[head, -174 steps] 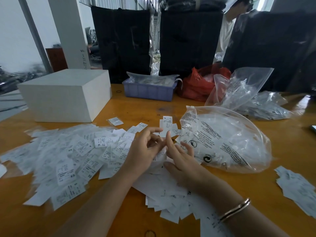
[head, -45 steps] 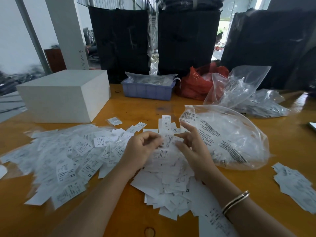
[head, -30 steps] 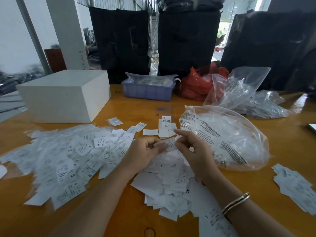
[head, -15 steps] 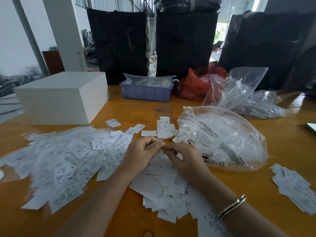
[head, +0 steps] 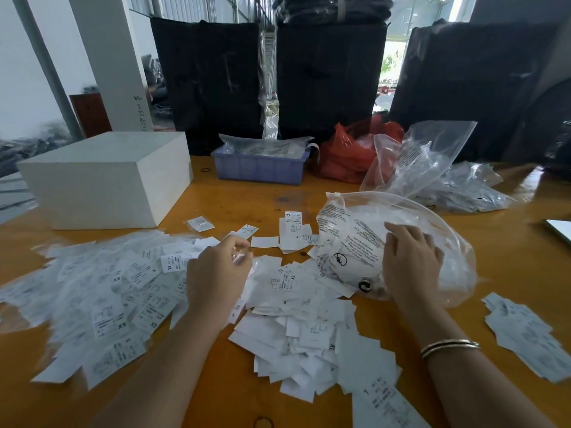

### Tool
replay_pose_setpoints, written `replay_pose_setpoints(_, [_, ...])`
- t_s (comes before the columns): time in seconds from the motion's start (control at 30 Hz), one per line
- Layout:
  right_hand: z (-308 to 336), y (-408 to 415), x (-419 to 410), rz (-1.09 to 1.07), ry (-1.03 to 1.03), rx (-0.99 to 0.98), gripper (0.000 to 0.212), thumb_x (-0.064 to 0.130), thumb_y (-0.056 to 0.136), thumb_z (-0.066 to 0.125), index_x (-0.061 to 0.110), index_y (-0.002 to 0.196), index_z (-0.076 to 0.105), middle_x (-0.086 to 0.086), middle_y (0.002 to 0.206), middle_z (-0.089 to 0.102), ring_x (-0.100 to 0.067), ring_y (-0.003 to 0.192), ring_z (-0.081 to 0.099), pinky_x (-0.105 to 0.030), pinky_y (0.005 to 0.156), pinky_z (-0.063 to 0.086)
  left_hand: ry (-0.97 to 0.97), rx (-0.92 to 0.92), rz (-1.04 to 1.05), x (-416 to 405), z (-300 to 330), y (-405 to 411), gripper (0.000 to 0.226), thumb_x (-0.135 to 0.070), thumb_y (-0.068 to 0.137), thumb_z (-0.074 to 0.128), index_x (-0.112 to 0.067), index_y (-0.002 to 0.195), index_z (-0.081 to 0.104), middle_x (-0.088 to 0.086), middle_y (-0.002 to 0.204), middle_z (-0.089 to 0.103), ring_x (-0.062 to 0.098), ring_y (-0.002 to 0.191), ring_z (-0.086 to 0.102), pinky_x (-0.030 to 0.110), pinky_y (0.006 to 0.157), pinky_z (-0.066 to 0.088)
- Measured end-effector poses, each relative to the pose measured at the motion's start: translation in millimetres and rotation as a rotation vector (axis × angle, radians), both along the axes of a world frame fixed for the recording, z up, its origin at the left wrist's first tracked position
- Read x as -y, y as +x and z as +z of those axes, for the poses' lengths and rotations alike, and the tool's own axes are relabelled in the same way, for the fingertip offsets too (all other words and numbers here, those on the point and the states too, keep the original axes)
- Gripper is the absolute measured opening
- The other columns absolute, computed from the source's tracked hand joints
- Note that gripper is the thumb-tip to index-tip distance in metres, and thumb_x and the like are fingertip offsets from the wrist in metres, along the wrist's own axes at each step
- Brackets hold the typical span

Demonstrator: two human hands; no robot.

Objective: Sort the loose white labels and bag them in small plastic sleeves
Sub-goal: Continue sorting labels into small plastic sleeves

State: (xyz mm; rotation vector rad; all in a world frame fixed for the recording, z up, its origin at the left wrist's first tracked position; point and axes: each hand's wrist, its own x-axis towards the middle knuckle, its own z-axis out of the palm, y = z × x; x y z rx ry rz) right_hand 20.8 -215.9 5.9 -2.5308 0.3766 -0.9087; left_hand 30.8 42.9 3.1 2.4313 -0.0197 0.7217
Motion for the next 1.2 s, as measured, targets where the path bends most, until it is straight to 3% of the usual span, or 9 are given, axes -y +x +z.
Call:
replay_pose_setpoints(0.1, [-6, 5, 4, -0.105, -0.054, -0.339, 0.042, 0.030, 0.097, 0.039, 0.013, 0.135, 0.044, -0.008, 0.138, 0.047, -0.027, 0.127, 0.039, -0.042, 0.104, 0.026, 0.122, -0.041, 0.083, -3, -3, 1, 0.026, -0.030, 0.090, 0.062, -0.024, 0.115, 0.061, 0.000, 0.097, 0.070, 0.015, 0.084, 0.061, 0.030, 0.076, 0.041])
replay_pose_setpoints(0.2, [-10, 8, 4, -0.102, -0.119, -0.418, 0.030, 0.028, 0.095, 0.037, 0.013, 0.110, 0.059, -0.007, 0.120, 0.056, -0.026, 0.112, 0.044, -0.041, 0.095, 0.029, 0.153, -0.026, 0.135, -6, -4, 2, 0.030, -0.032, 0.090, 0.060, -0.025, 0.119, 0.058, -0.001, 0.112, 0.065, 0.017, 0.103, 0.055, 0.030, 0.081, 0.035])
replay_pose_setpoints(0.43, [-8, 9, 4, -0.112, -0.019, -0.257, 0.017, 0.026, 0.092, 0.052, 0.025, 0.101, 0.066, 0.001, 0.103, 0.063, -0.022, 0.104, 0.048, -0.038, 0.088, 0.024, 0.171, 0.009, 0.048, 1, -6, 3, 0.025, -0.031, 0.091, 0.058, -0.022, 0.113, 0.063, -0.001, 0.115, 0.063, 0.018, 0.108, 0.052, 0.027, 0.082, 0.033])
replay_pose_setpoints(0.73, [-7, 11, 7, -0.136, 0.053, -0.096, 0.019, 0.033, 0.094, 0.053, 0.024, 0.099, 0.069, 0.001, 0.110, 0.062, -0.021, 0.110, 0.046, -0.036, 0.084, 0.016, 0.126, 0.095, -0.126, 8, -6, 1, 0.016, -0.021, 0.088, 0.063, -0.020, 0.103, 0.069, -0.001, 0.110, 0.066, 0.017, 0.108, 0.054, 0.025, 0.086, 0.035])
replay_pose_setpoints(0.9, [-6, 8, 5, -0.135, 0.045, 0.067, 0.014, 0.025, 0.093, 0.057, 0.021, 0.093, 0.070, -0.002, 0.096, 0.070, -0.023, 0.111, 0.048, -0.038, 0.083, 0.016, 0.112, 0.106, -0.156, 9, -7, 2, 0.014, -0.019, 0.087, 0.064, -0.018, 0.100, 0.070, 0.000, 0.107, 0.067, 0.019, 0.106, 0.056, 0.030, 0.086, 0.042])
replay_pose_setpoints(1.0, [-1, 3, -4, 0.016, 0.024, 0.254, 0.007, 0.018, 0.088, 0.063, 0.013, 0.088, 0.068, -0.005, 0.088, 0.070, -0.026, 0.103, 0.054, -0.040, 0.084, 0.021, 0.096, 0.128, -0.193, 10, -5, 1, 0.013, -0.016, 0.087, 0.064, -0.017, 0.099, 0.070, 0.001, 0.104, 0.068, 0.021, 0.105, 0.058, 0.039, 0.088, 0.049])
replay_pose_setpoints(1.1, [3, -5, -24, 0.291, -0.016, 0.352, 0.007, 0.008, 0.083, 0.068, 0.014, 0.085, 0.066, 0.003, 0.082, 0.068, -0.016, 0.083, 0.060, -0.029, 0.082, 0.022, 0.041, 0.137, -0.281, 12, -3, -2, 0.015, -0.020, 0.090, 0.060, -0.015, 0.100, 0.070, -0.001, 0.105, 0.067, 0.020, 0.106, 0.056, 0.044, 0.092, 0.048])
replay_pose_setpoints(1.2, [5, -15, -52, 0.554, 0.261, 0.228, 0.023, 0.009, 0.087, 0.064, 0.031, 0.087, 0.055, 0.016, 0.083, 0.061, 0.002, 0.076, 0.055, -0.010, 0.080, 0.032, -0.017, 0.084, -0.391, 16, 2, -8, 0.033, -0.040, 0.090, 0.046, -0.020, 0.108, 0.066, -0.010, 0.111, 0.062, 0.010, 0.113, 0.050, 0.036, 0.099, 0.040])
